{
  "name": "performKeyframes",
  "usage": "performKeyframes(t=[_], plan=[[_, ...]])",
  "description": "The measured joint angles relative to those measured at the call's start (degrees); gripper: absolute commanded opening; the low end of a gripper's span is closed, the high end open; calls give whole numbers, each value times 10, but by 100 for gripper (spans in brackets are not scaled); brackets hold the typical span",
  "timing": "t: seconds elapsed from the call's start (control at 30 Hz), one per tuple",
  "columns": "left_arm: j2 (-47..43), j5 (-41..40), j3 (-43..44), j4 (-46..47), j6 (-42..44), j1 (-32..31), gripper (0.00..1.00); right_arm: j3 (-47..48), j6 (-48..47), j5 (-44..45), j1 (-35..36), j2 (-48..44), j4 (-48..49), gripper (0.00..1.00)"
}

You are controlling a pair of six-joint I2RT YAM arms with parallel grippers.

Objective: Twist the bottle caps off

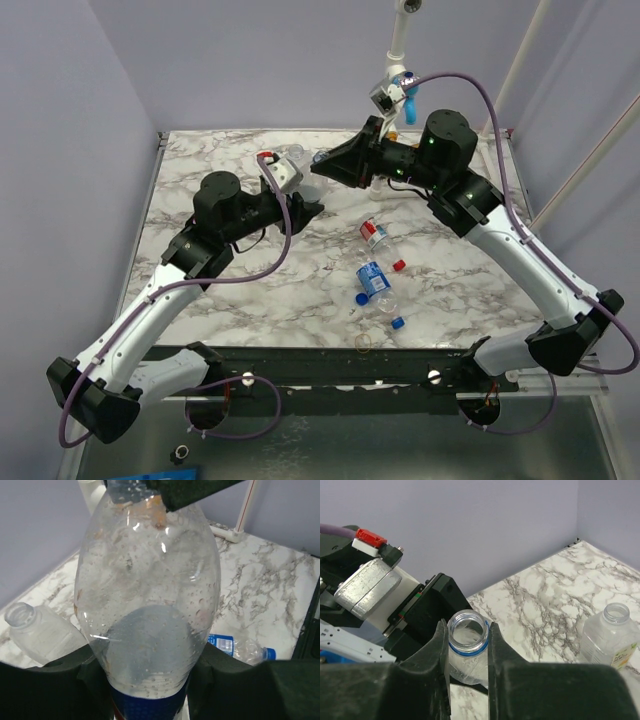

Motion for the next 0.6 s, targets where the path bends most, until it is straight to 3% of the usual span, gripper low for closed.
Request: performKeyframes(t=[0.03, 0.07, 0.3, 0.6], plan=[[0, 0, -1, -3, -3, 0, 89, -2, -3, 0, -1, 0, 1, 5], [-2, 0, -3, -7, -2, 1, 98, -5, -3, 2, -2, 0, 1, 4], [-28, -40, -32, -41, 4, 0, 99, -22, -27, 28, -2, 1, 1, 3], [-117, -252, -55, -117, 17, 0, 99, -63, -103, 70, -2, 50, 4, 2]])
